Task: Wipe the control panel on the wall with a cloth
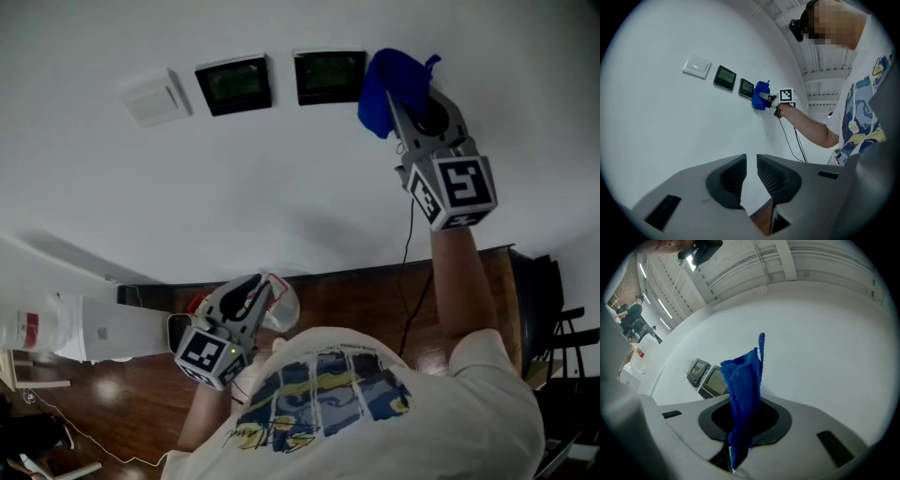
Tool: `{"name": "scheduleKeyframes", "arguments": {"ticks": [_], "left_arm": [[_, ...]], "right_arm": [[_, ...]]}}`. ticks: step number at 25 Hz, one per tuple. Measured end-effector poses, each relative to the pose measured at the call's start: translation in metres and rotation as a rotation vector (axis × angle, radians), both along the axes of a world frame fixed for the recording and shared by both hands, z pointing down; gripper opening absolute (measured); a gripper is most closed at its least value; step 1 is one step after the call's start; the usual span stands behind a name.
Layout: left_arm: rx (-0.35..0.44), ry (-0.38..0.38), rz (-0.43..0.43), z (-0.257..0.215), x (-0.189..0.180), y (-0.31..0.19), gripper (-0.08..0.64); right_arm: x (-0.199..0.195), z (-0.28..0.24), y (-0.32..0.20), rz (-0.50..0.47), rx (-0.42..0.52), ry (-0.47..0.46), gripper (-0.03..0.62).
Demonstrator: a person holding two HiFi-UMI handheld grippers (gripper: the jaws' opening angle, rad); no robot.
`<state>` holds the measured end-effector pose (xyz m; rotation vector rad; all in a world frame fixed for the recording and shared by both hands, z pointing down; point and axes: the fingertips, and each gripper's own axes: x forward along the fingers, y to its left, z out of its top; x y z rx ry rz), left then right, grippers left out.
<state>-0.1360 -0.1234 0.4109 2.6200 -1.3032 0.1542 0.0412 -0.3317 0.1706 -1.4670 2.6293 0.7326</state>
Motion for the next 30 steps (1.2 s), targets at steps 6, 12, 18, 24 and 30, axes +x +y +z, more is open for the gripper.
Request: {"name": "scheduleKeyframes", "arguments": {"ticks": [6, 12, 18, 24, 30], "left_arm": [[-0.007, 0.015, -0.016, -0.004, 0.001, 0.002, 0.048], [0.0, 0.008, -0.021, -0.007, -0.014, 0.007, 0.048], [-0.002, -0.003, 0.024, -0.005, -0.011, 0.008, 0.048], [-0.009, -0.004, 0.013, -0.002, -0.022, 0.012, 0.048], [-0.031, -0.01, 0.021, 0.007, -0.02, 0.008, 0.048]], "right_arm": [[0.003, -0.003, 0.011, -0.012, 0.01, -0.015, 0.084], [-0.051, -0.013, 0.051, -0.137, 0.041, 0.0, 0.084], [-0.113, 0.004, 0.038, -0.201, -0.027, 0.037, 0.084], [-0.117, -0.004, 0.029, -0.188, 0.005, 0.038, 0.084], [-0.072, -0.006, 0.021, -0.114, -0.006, -0.006, 0.084]]}}
